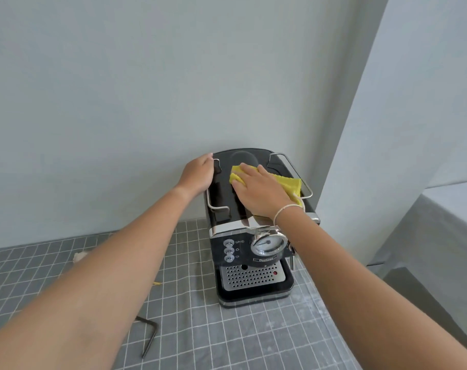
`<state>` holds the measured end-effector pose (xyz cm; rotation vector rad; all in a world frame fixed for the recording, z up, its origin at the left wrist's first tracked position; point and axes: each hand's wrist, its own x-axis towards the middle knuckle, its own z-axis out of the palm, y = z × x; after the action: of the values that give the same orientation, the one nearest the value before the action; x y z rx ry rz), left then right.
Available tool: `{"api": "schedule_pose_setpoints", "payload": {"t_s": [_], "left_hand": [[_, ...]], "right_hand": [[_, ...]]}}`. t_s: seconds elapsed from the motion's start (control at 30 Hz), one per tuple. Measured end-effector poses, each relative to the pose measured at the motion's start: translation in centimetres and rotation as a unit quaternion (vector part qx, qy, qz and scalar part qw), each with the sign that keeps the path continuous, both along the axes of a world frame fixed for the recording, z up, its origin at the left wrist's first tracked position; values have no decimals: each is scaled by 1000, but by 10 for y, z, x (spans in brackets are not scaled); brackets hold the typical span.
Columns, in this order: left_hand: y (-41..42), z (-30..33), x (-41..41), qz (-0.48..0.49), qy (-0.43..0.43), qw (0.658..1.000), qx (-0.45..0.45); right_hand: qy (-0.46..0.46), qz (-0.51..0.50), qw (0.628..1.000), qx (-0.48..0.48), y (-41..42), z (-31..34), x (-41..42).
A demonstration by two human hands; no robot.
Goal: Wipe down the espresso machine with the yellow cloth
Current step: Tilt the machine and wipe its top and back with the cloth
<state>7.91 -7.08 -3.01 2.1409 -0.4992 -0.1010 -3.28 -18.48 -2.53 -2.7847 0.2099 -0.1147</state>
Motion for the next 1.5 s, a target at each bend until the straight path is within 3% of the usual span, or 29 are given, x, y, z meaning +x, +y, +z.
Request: {"api": "schedule_pose_setpoints", "payload": {"t_s": [0.27, 0.4, 0.53, 0.9, 1.2, 1.37, 1.5], "left_hand": [[11, -9, -3, -9, 28, 998, -47], [11, -12, -4, 11, 16, 999, -43], [14, -14, -4, 9, 10, 999, -51], [33, -28, 0, -24, 91, 986, -135], [43, -21, 3, -34, 99, 987, -122], [43, -24, 6, -21, 91, 987, -133], [41, -26, 2, -30, 94, 986, -137]], "right_hand": [[8, 29, 997, -74, 6, -11, -18], [1, 15, 1000, -18, 20, 0, -53], [18, 12, 1000, 21, 13, 9, -25], [24, 44, 995, -81, -19, 5, 68], [15, 78, 991, -107, -17, 4, 62], [26, 80, 994, -65, -1, 7, 21], [43, 65, 994, -70, 4, 17, 34]]}}
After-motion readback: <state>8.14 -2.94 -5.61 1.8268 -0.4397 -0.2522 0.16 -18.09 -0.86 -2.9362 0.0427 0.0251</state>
